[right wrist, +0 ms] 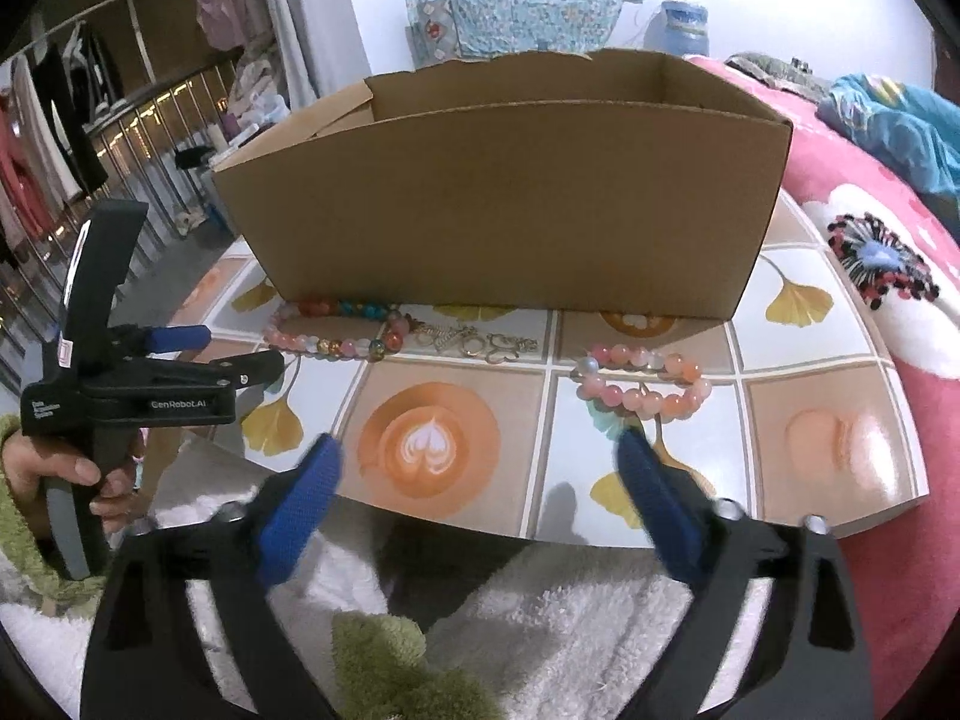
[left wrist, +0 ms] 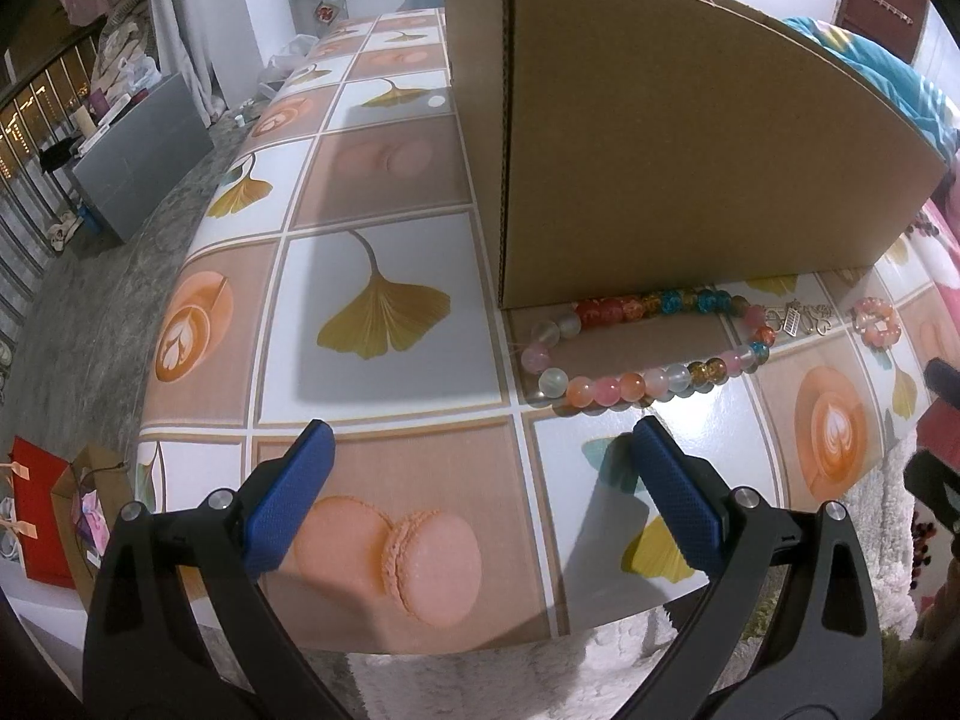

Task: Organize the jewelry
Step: 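Move both tools back to the jewelry in front of the box, then grasp the multicolour bead bracelet with the right tool and lift it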

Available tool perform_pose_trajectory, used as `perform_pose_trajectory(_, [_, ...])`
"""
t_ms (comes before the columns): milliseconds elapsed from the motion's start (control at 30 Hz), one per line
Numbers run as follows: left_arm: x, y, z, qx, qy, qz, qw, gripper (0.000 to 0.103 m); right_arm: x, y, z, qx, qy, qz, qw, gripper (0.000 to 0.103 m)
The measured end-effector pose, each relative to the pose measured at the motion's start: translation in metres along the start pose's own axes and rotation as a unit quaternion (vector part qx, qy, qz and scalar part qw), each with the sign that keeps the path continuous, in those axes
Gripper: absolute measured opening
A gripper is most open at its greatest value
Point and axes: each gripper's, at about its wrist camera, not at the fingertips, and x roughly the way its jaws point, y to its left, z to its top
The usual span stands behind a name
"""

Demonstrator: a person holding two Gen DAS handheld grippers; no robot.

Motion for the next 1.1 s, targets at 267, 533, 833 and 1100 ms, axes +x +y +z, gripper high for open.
perform_pose_trajectory(267, [0.0,0.0,0.0,0.008,-0.003,-0.006,0.9999,0.096,-0.007,0.009,0.004,-0.02,-0.026,-0.054,0.998,0.096])
perform_pose_trajectory(533, [-0.006,0.004,-0.005,0.021,-0.031,-0.019,0.9991,0.095,-0.01,0.018,0.004,-0.035,-0.034,-0.077,0.996,0.096])
perform_pose_trajectory(833, [-0.024,0.017,-0.007,0.004,-0.071,-0.059,0.9957,0.07,-0.022,0.005,0.0,-0.015,-0.064,-0.002,0.998,0.096])
perform_pose_trajectory(1100, [-0.028,0.017,0.006,0.009,-0.091,-0.083,0.9923,0.046,-0.007,0.016,0.023,0.006,-0.053,0.075,0.996,0.075])
